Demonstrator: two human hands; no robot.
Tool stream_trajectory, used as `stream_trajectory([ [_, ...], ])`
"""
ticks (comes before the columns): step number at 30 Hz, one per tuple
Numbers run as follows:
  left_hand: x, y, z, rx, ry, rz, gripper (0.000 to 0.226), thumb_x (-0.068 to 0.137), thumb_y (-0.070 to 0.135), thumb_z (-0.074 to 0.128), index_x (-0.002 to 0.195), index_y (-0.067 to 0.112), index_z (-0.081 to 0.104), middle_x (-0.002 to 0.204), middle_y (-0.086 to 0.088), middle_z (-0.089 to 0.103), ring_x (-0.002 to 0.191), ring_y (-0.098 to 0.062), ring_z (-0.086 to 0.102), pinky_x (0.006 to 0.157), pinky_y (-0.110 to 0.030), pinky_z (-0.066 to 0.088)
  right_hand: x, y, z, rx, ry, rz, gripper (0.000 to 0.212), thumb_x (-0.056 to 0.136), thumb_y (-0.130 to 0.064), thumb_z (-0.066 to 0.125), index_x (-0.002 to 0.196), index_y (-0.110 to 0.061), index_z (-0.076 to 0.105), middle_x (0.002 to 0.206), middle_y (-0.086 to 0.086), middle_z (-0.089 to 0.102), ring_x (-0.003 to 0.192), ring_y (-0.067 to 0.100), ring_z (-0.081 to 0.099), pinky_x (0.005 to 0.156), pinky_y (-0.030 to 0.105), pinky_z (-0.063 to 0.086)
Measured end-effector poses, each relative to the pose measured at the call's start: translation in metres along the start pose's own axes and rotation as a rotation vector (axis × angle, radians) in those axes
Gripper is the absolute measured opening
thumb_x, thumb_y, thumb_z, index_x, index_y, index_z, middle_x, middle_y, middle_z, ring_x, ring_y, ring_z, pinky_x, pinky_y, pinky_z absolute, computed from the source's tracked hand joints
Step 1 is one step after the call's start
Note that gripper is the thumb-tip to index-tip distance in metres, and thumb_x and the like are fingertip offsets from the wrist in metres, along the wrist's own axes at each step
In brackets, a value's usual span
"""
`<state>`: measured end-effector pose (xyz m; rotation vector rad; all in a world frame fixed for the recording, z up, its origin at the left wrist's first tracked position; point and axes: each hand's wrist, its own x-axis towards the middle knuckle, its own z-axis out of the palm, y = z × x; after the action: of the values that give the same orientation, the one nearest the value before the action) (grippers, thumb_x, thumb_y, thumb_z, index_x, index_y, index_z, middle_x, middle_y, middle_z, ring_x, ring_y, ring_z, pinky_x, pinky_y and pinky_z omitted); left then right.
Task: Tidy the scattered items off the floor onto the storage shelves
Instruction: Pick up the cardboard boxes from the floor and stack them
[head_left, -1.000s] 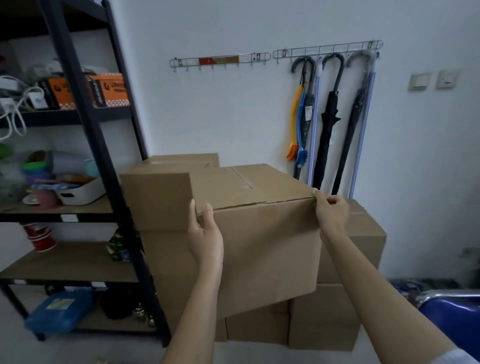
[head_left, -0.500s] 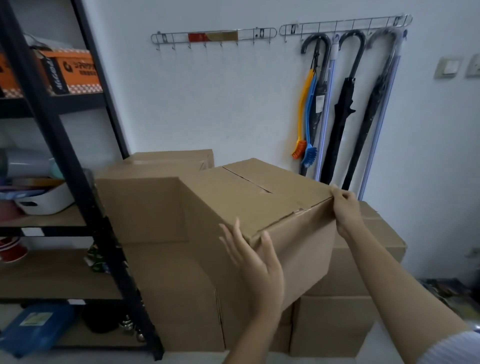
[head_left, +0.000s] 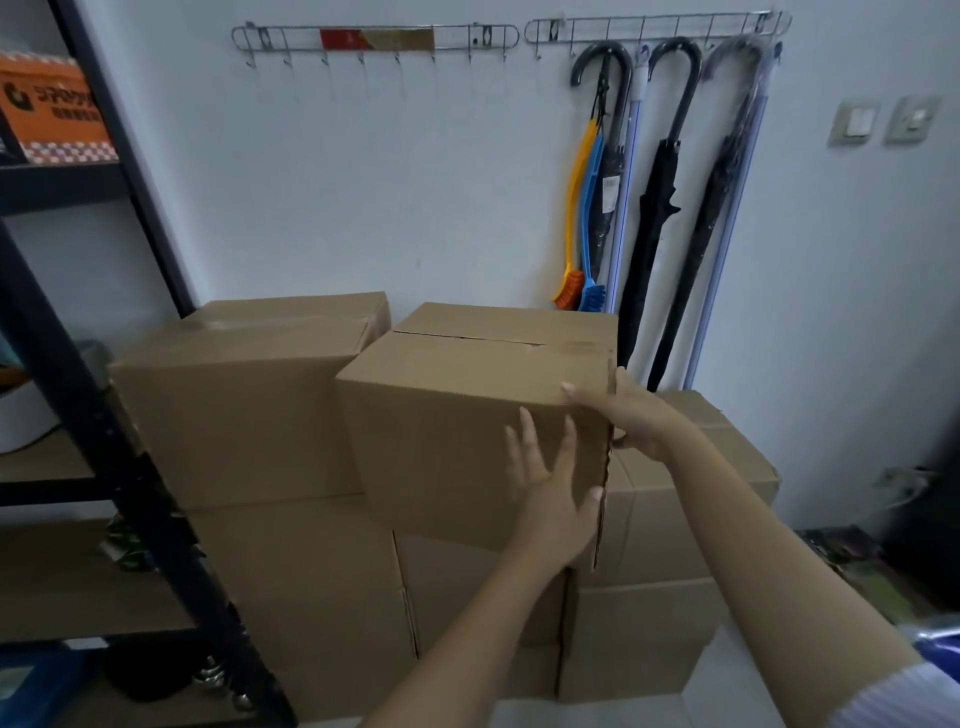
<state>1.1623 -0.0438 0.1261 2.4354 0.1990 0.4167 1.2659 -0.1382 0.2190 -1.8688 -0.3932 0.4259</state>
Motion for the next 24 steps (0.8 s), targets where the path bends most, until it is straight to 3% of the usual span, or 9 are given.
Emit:
stream_trajectory([
  [2,0.014,-0.019,-0.02,0.047,0.148,-0.022,0.09,0.088,0.04,0.065,0.154,0.04,0.003,0.156,0.002,-0.034,0.145,-0.023,-0.028,0.12,-0.056,0.005,-0.007,-0.003,0.002,-0.196,-0.044,-0.016,0.076,0.076,-0.056,0.074,0.132,-0.028,0.031,0.125,-0.003,0.051,0.11,0.018,0.054,0.092,0.039,0.05],
  [4,0.035,-0.047,-0.049,0.117,0.35,-0.018,0.096,0.08,0.044,0.073,0.155,0.032,0.014,0.162,0.0,-0.015,0.148,-0.022,-0.015,0.12,-0.055,0.005,-0.005,0.002,0.012,-0.443,-0.011,0.004,0.12,0.058,-0.073,0.076,0.151,-0.029,0.015,0.15,0.01,0.03,0.128,0.028,0.045,0.103,0.043,0.045],
  [5,0.048,-0.064,-0.066,0.226,0.397,-0.013,0.099,0.076,0.052,0.074,0.154,0.029,0.017,0.163,-0.001,-0.008,0.148,-0.024,-0.014,0.12,-0.056,0.0,0.001,0.007,0.017,-0.527,0.025,0.004,0.128,0.052,-0.075,0.075,0.154,-0.033,0.009,0.154,0.013,0.02,0.132,0.032,0.041,0.107,0.045,0.042],
  [7,0.073,-0.093,-0.099,0.446,0.339,-0.018,0.102,0.07,0.072,0.067,0.152,0.028,0.024,0.164,-0.001,0.006,0.149,-0.028,-0.015,0.113,-0.059,-0.014,0.009,0.012,0.022,-0.542,0.109,-0.059,0.122,0.055,-0.069,0.078,0.153,-0.035,0.015,0.15,0.015,0.018,0.127,0.032,0.044,0.107,0.043,0.041],
  [9,0.089,-0.113,-0.12,0.542,0.223,-0.012,0.097,0.068,0.08,0.059,0.147,0.03,0.033,0.16,0.0,0.023,0.151,-0.028,-0.002,0.109,-0.058,-0.02,0.017,0.014,0.019,-0.494,0.172,-0.093,0.112,0.059,-0.063,0.081,0.152,-0.036,0.023,0.147,0.014,0.02,0.121,0.029,0.047,0.105,0.04,0.041],
  [13,0.097,-0.13,-0.128,0.501,0.28,0.129,0.078,0.071,0.074,0.062,0.13,0.024,0.055,0.127,0.0,0.056,0.129,-0.031,0.042,0.121,-0.049,0.013,0.04,0.031,0.01,-0.409,0.191,-0.139,0.105,0.06,-0.054,0.086,0.148,-0.038,0.031,0.143,0.009,0.021,0.114,0.019,0.041,0.105,0.035,0.039],
  [15,0.098,-0.142,-0.123,0.485,0.363,0.198,0.07,0.075,0.07,0.061,0.127,0.023,0.058,0.123,0.001,0.059,0.119,-0.029,0.048,0.113,-0.044,0.03,0.052,0.037,0.008,-0.389,0.206,-0.159,0.106,0.058,-0.052,0.087,0.147,-0.037,0.031,0.143,0.007,0.021,0.114,0.016,0.037,0.104,0.033,0.038],
  [17,0.101,-0.153,-0.118,0.534,0.416,0.253,0.066,0.081,0.065,0.06,0.132,0.024,0.055,0.133,0.002,0.056,0.122,-0.026,0.048,0.106,-0.044,0.036,0.066,0.036,0.009,-0.381,0.233,-0.176,0.108,0.056,-0.053,0.088,0.145,-0.036,0.029,0.142,0.006,0.02,0.115,0.02,0.039,0.105,0.037,0.039],
  [24,0.129,-0.17,-0.123,0.602,0.337,0.235,0.076,0.079,0.064,0.064,0.142,0.026,0.042,0.147,0.004,0.043,0.139,-0.022,0.034,0.112,-0.042,0.024,0.113,0.038,0.009,-0.382,0.283,-0.181,0.113,0.053,-0.047,0.093,0.143,-0.032,0.025,0.139,0.008,0.027,0.107,0.018,0.041,0.101,0.039,0.042],
])
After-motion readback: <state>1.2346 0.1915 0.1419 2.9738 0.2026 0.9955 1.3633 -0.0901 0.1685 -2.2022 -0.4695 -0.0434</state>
